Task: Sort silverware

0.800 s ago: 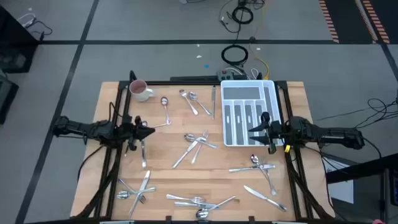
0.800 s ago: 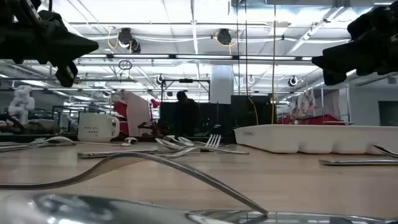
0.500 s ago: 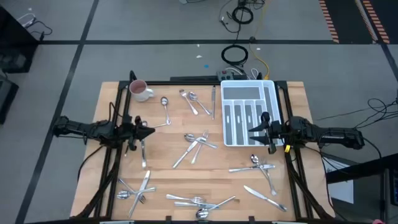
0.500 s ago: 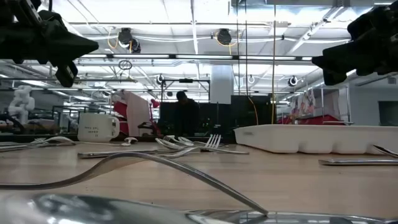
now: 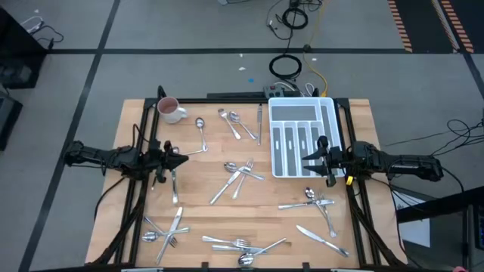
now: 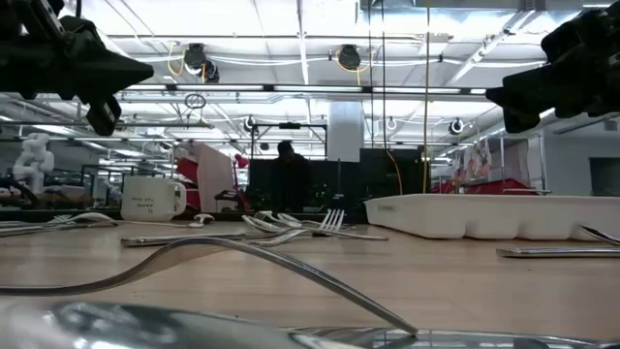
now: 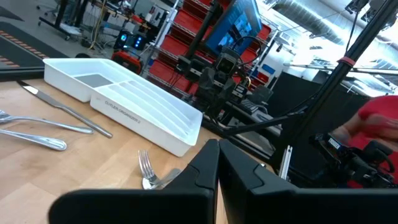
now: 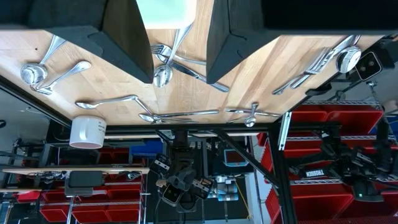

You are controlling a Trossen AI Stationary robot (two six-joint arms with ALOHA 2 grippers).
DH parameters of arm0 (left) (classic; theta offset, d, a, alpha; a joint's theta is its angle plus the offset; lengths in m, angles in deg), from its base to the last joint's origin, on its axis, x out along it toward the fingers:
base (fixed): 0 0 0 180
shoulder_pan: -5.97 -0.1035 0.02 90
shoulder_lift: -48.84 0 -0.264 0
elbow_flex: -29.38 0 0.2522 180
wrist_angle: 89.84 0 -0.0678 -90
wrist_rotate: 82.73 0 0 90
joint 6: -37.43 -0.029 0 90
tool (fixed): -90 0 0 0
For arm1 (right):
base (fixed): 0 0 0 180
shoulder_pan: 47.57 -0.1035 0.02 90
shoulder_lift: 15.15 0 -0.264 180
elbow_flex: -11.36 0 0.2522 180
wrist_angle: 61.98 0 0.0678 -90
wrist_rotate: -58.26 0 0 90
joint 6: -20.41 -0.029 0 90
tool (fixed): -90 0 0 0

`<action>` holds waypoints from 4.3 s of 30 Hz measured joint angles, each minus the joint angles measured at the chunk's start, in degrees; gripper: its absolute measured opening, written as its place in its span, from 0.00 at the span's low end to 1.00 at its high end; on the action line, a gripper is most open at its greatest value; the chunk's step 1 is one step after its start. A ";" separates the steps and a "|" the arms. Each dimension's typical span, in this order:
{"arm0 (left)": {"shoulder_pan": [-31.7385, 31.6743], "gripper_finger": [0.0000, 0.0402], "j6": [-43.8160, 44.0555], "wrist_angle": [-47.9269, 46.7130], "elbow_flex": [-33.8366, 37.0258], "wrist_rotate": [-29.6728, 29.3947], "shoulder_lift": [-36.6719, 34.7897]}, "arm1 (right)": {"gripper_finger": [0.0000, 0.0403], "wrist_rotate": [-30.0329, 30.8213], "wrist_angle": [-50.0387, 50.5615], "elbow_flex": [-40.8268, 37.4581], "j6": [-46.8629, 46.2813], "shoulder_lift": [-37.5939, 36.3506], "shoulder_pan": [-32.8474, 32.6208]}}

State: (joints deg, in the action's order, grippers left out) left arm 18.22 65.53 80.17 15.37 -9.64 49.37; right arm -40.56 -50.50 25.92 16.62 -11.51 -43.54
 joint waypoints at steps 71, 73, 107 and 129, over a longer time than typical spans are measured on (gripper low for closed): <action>-0.24 0.03 4.65 9.81 0.00 -21.83 0.13 | 0.35 32.55 -18.62 0.02 -26.40 0.41 0.00; -0.24 0.03 4.65 12.81 0.00 -22.01 0.22 | 0.35 32.30 -18.74 0.00 -28.06 0.41 -0.02; 0.79 0.03 12.59 -50.40 -56.67 -19.95 38.94 | 0.35 31.82 -13.24 0.00 -26.82 0.39 0.00; -5.17 0.29 41.65 -71.69 -57.53 -12.35 65.11 | 0.53 30.95 -6.40 0.00 -33.44 0.40 0.00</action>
State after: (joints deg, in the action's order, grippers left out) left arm 13.05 107.18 8.48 -42.16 -21.98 114.48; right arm -9.61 -56.90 25.92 -16.82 -11.11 -43.54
